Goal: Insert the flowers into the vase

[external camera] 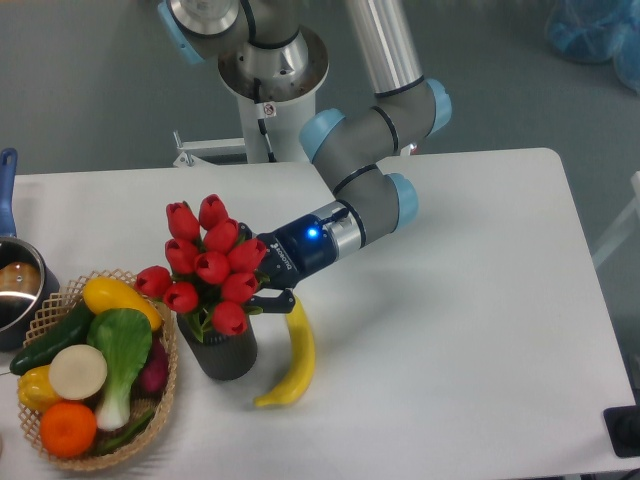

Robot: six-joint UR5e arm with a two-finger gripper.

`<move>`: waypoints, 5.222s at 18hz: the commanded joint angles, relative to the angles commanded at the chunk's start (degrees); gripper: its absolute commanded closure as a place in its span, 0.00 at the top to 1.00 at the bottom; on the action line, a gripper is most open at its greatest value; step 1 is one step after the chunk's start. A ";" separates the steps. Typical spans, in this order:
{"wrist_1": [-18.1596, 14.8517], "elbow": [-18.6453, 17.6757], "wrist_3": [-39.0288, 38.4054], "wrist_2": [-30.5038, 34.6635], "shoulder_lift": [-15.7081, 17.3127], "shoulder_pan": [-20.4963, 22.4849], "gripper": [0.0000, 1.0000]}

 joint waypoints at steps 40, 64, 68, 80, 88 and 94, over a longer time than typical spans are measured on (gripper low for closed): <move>0.97 0.09 0.17 1.32 -1.67 0.00 0.57; 1.23 -0.09 0.09 1.32 -1.41 0.09 0.85; 1.23 -0.09 0.09 1.32 -1.32 0.09 0.88; 1.14 0.09 -0.18 8.61 0.44 0.62 1.00; 1.06 0.09 -1.14 16.76 4.91 1.93 1.00; 0.53 0.96 -4.47 32.68 14.58 6.85 1.00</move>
